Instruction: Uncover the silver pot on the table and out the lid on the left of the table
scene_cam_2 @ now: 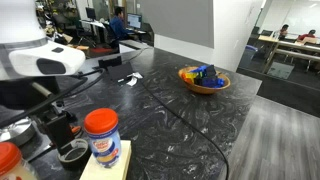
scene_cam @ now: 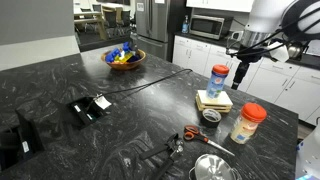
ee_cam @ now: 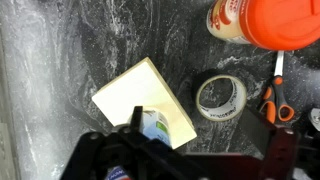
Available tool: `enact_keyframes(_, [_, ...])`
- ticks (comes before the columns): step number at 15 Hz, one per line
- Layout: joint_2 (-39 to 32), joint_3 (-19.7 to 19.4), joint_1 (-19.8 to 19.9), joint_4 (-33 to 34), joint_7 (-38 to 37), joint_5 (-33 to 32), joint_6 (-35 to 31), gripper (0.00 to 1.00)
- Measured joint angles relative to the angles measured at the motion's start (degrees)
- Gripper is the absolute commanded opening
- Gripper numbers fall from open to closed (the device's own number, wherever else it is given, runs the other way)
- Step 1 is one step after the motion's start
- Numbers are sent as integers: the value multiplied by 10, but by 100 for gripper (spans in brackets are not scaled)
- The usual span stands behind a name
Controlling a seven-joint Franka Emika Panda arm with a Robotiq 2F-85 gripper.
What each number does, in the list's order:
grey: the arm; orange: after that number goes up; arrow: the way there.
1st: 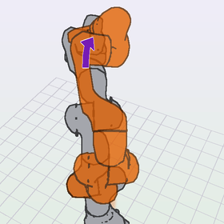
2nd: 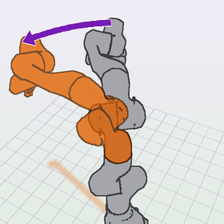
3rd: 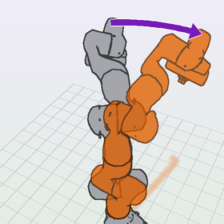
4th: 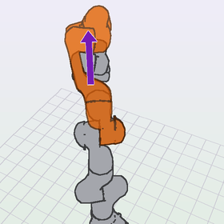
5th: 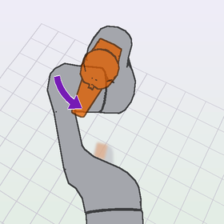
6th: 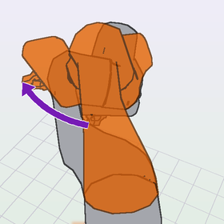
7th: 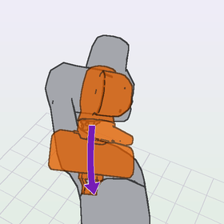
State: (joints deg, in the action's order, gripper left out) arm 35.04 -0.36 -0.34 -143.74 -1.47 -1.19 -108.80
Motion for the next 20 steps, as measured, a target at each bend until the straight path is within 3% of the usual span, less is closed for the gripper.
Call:
enact_keyframes(13, [4,4,-2,6,0,-1,0,100])
enact_keyframes(20, [-3,67,-80,62,28,-3,-2,100])
